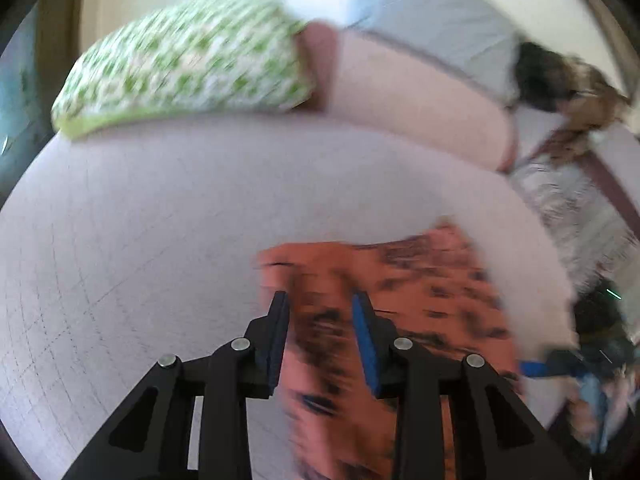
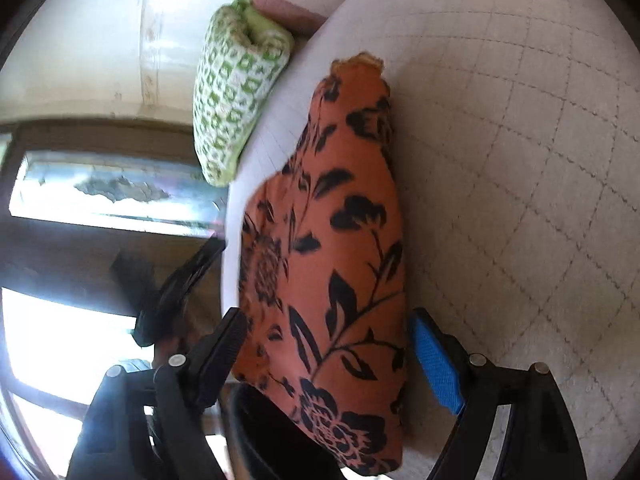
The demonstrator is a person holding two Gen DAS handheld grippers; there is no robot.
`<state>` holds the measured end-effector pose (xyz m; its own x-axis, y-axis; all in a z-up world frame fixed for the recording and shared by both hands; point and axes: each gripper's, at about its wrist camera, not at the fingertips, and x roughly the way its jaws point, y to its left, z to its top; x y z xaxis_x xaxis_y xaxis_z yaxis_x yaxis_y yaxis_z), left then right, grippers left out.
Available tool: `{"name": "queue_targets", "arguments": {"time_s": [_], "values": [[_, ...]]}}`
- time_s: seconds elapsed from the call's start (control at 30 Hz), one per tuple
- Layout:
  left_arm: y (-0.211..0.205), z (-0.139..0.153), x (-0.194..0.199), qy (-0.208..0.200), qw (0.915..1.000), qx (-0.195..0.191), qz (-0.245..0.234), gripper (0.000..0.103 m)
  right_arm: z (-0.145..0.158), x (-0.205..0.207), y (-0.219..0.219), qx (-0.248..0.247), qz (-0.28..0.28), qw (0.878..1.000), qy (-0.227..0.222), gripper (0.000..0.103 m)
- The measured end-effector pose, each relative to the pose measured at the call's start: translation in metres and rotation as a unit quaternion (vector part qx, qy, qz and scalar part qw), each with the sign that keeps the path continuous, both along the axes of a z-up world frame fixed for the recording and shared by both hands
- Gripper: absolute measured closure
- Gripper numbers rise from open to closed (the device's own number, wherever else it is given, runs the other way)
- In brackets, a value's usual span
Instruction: Fold small clothes
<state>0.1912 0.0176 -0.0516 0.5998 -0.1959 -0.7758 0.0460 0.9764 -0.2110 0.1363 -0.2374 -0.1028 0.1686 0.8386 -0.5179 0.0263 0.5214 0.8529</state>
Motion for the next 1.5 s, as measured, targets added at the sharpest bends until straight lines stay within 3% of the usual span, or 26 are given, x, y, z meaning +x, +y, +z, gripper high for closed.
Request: {"name": "queue_targets", "arguments": {"time_s": [0.13,0.27,0.3,0.4,0.47,0.53,0.6,0.63,0.73,0.8,0.9,0.93,0.97,1.0,1.03,1.1,1.17,1.2,1.23,1.27,1.3,1.33,1.4,1.47,1.5], "values": [[-0.052,-0.013,-0.02,0.004,0.9983,0.014,-0.056,0.07,-0.004,-0.015,-0.002,0.026,-0.001,0.999,0.019,0.018],[-0.053,-0.073,-0.013,0.068,0.9953,0.059,-0.036,0.07,-0.025,-0.034,0.0,0.018,0.002,0.999,0.05,0.018],[-0.05,-0.074,-0.013,0.055,0.9967,0.049,-0.033,0.07,-0.027,-0.035,0.002,0.019,-0.003,0.999,0.046,0.018],[-0.041,-0.07,-0.012,0.056,0.9975,0.035,-0.023,0.074,-0.011,-0.04,0.013,-0.01,0.0,1.0,0.009,0.051],[-0.039,-0.071,-0.011,0.054,0.9977,0.033,-0.024,0.076,0.003,-0.047,0.019,-0.034,0.008,0.999,-0.02,0.056],[-0.039,-0.072,-0.016,0.053,0.9979,0.027,-0.025,0.077,-0.023,-0.048,0.015,-0.066,0.005,0.998,0.015,0.057],[-0.038,-0.075,-0.013,0.053,0.9979,0.03,-0.023,0.077,-0.034,-0.051,0.004,-0.017,-0.008,0.999,0.031,0.055],[-0.039,-0.074,-0.013,0.053,0.9978,0.031,-0.024,0.077,-0.028,-0.052,0.002,-0.015,-0.007,1.0,0.026,0.042],[-0.036,-0.073,-0.012,0.051,0.998,0.028,-0.024,0.077,0.002,-0.042,-0.006,-0.001,-0.017,1.0,-0.022,0.023],[-0.041,-0.075,-0.011,0.049,0.9981,0.028,-0.023,0.077,0.01,-0.024,-0.007,0.002,-0.04,0.999,-0.035,0.017],[-0.039,-0.075,-0.013,0.048,0.9983,0.024,-0.022,0.077,-0.01,0.015,0.002,0.019,-0.051,0.999,0.003,0.016],[-0.038,-0.075,-0.014,0.047,0.9984,0.022,-0.022,0.077,-0.024,0.029,0.009,0.018,-0.046,0.998,0.028,0.018],[-0.037,-0.075,-0.014,0.047,0.9984,0.021,-0.022,0.077,-0.035,0.037,0.018,0.007,-0.037,0.998,0.041,0.027],[-0.036,-0.076,-0.014,0.047,0.9985,0.02,-0.021,0.077,-0.033,0.035,0.021,0.002,-0.028,0.999,0.037,0.057],[-0.035,-0.075,-0.015,0.046,0.9986,0.017,-0.021,0.077,-0.022,0.029,0.028,-0.017,-0.022,1.0,0.011,0.064],[-0.032,-0.075,-0.016,0.043,0.9988,0.009,-0.023,0.077,-0.001,0.016,0.035,-0.053,-0.01,0.997,-0.047,0.067],[-0.031,-0.077,-0.015,0.042,0.9988,0.001,-0.027,0.077,-0.026,0.017,0.03,-0.087,-0.012,0.996,-0.008,0.067],[-0.031,-0.077,-0.014,0.043,0.9987,0.003,-0.027,0.077,-0.033,0.018,0.026,-0.073,-0.018,0.997,0.007,0.062],[-0.031,-0.076,-0.014,0.043,0.9987,0.004,-0.026,0.077,-0.034,0.018,0.022,-0.051,-0.024,0.998,0.019,0.047],[-0.031,-0.076,-0.015,0.041,0.9988,0.002,-0.026,0.077,-0.028,0.018,0.019,-0.047,-0.029,0.998,0.014,0.039],[-0.03,-0.077,-0.015,0.04,0.9989,0.0,-0.024,0.077,-0.017,0.021,0.023,-0.041,-0.038,0.998,-0.008,0.025],[-0.03,-0.077,-0.014,0.039,0.9989,-0.002,-0.023,0.077,-0.008,0.027,0.024,-0.039,-0.044,0.998,-0.027,0.018],[-0.03,-0.077,-0.014,0.04,0.9989,-0.002,-0.023,0.077,0.0,0.045,0.028,-0.044,-0.06,0.996,-0.044,0.017],[-0.03,-0.078,-0.015,0.039,0.999,-0.002,-0.022,0.077,-0.013,0.073,0.038,-0.053,-0.065,0.996,-0.017,0.017],[-0.03,-0.077,-0.015,0.04,0.999,-0.003,-0.02,0.077,-0.023,0.082,0.05,-0.054,-0.043,0.998,-0.004,0.025]]}}
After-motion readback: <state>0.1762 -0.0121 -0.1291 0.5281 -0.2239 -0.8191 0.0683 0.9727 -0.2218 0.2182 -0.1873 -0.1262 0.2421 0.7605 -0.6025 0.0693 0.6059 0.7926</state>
